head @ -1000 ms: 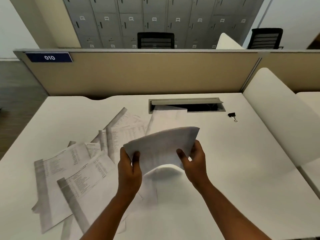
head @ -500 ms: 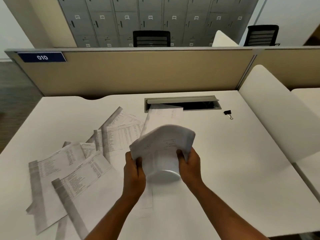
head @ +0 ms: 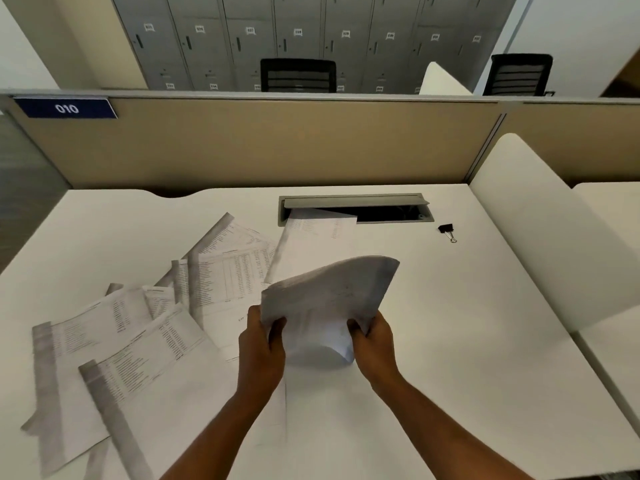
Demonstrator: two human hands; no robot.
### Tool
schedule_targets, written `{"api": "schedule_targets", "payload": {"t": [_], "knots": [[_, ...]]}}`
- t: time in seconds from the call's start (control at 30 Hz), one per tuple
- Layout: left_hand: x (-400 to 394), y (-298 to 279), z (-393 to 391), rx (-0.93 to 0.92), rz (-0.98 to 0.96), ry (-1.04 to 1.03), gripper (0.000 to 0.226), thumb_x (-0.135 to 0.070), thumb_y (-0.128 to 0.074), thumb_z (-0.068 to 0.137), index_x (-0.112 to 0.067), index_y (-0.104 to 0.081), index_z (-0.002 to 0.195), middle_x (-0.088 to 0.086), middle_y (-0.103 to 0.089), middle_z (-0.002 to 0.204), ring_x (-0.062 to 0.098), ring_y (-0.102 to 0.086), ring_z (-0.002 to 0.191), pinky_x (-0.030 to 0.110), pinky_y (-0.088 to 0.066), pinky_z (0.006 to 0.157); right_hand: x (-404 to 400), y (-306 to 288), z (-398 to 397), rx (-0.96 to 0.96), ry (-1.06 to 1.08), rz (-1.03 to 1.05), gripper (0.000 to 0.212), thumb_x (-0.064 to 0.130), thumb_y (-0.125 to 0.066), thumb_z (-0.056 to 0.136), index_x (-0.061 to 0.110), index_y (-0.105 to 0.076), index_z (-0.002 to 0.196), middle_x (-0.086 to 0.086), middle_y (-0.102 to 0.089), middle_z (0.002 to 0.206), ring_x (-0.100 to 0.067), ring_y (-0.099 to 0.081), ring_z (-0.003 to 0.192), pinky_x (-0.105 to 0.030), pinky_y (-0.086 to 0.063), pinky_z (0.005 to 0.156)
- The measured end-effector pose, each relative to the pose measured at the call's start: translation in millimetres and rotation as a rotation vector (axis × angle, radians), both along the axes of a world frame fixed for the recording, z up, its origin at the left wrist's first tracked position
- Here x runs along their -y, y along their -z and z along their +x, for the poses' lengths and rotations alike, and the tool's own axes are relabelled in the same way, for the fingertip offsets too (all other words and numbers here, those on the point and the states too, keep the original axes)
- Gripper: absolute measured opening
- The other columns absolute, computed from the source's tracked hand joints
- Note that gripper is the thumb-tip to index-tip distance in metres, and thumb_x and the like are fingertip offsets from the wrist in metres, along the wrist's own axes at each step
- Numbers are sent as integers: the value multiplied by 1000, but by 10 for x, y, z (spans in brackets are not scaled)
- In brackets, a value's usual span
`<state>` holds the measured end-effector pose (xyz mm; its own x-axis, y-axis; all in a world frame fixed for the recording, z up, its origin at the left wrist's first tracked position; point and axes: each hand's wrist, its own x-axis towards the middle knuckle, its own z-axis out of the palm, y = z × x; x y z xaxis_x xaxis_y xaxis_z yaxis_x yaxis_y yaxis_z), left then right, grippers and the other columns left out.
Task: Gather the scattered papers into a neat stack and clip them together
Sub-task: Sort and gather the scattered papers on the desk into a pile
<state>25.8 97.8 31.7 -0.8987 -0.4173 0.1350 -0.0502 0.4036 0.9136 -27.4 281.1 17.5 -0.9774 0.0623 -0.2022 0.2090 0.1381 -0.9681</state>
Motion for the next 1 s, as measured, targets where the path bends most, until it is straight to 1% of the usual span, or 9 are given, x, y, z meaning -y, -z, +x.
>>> {"api": "schedule_targets", "payload": {"t": [0.1,0.17,0.27,0.4,0.53,0.67,0.77,0.87,1.0], "knots": [[150,-222,-117,-22,-257,93,34,-11,-57,97,-38,-38,105,-19,-59,85,4,-61,71,14,-49,56,-157,-260,-108,-280,114,126,77,20,-84,83,19,-40,145,3,-49,145,-15,-49,135,-27,-45,106],[248,-393,-188,8,-440,154,26,-5,-57,94,-26,-45,105,-3,-63,79,16,-58,66,26,-45,57,-260,-504,-239,-586,101,312,93,22,-89,77,12,-34,151,-1,-39,156,-17,-38,146,-34,-36,117],[249,-634,-260,44,-737,257,29,6,-63,84,-15,-56,104,6,-64,76,24,-55,67,33,-44,59,-402,-833,-487,-858,-118,471,85,16,-88,73,11,-45,146,-1,-41,159,-22,-34,150,-41,-32,121],[127,-730,-288,-80,-876,310,34,3,-71,77,-19,-57,99,3,-69,77,27,-62,71,40,-53,83,-493,-967,-696,-539,-625,439,48,5,-75,80,21,-69,125,14,-70,125,-1,-65,117,-36,-54,101],[219,-495,-143,-285,-730,-14,34,-18,-72,85,-17,-57,116,-2,-67,110,12,-60,111,50,-26,117,-578,-715,-678,-429,-531,422,26,-3,-63,82,18,-78,89,4,-76,83,-4,-67,76,-30,-54,69],[482,-223,97,-265,-189,-252,80,-31,-82,76,-15,-40,142,-2,-47,143,9,-42,135,31,-35,115,-716,-526,-623,-244,-435,190,30,9,-76,89,39,-75,84,4,-74,85,-8,-69,77,-26,-55,67],[463,-179,89,-41,195,-121,58,-37,-74,83,-26,-50,134,-11,-61,128,2,-58,117,37,-52,101,-684,-441,-591,-200,-365,124,18,10,-76,89,27,-74,87,-3,-74,88,-13,-68,78,-34,-56,70],[327,-174,32,-40,93,-209,29,-31,-63,92,-28,-56,120,-23,-64,106,-11,-61,97,38,-56,89,-595,-332,-541,-223,-161,79,13,16,-75,89,29,-73,85,4,-74,84,-12,-69,78,-31,-54,70],[-43,-115,52,-207,-2,-320,27,-21,-53,99,-39,-54,119,-37,-61,105,-16,-56,102,8,-45,86,-343,-119,-204,-302,46,-2,26,26,-73,91,52,-71,97,32,-73,98,3,-70,95,-13,-53,80]]}}
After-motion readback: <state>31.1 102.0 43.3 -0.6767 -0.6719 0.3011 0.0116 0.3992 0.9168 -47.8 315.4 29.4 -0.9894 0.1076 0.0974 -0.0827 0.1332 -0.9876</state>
